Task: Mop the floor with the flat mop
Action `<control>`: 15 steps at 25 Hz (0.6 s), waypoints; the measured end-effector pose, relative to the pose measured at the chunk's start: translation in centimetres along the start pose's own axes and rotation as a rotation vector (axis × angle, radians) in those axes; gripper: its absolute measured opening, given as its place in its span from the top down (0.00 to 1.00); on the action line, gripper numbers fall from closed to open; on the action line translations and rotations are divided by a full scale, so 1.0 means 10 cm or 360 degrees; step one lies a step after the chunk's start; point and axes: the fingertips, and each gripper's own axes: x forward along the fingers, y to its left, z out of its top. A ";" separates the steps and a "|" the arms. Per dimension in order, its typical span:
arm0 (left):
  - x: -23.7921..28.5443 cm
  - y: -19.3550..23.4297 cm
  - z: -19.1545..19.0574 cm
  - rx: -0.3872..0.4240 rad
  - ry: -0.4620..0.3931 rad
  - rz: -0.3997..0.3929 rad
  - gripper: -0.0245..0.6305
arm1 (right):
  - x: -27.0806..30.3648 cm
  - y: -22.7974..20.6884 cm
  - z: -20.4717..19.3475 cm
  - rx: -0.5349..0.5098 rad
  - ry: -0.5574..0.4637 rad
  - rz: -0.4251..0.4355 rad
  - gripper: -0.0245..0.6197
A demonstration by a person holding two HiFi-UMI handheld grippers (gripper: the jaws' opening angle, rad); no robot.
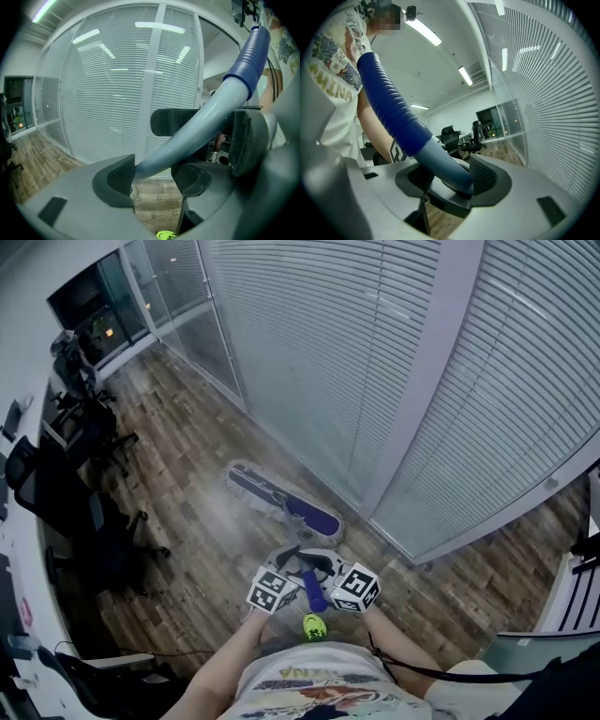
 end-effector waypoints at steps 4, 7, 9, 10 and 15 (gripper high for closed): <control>-0.19 -0.15 -0.14 -0.0018 0.0025 0.0003 0.63 | 0.01 0.26 -0.09 -0.0008 0.0024 -0.0001 0.64; -0.36 -0.28 -0.22 -0.0045 0.0004 0.0023 0.63 | 0.00 0.49 -0.12 -0.0019 0.0048 0.0029 0.64; -0.47 -0.37 -0.26 -0.0068 -0.0014 0.0037 0.63 | -0.01 0.65 -0.13 -0.0037 0.0066 0.0056 0.64; -0.53 -0.42 -0.30 -0.0076 -0.0021 0.0040 0.63 | -0.02 0.74 -0.15 -0.0043 0.0072 0.0063 0.64; -0.99 -0.74 -0.61 -0.0095 -0.0030 0.0044 0.63 | 0.02 1.36 -0.31 -0.0050 0.0088 0.0067 0.64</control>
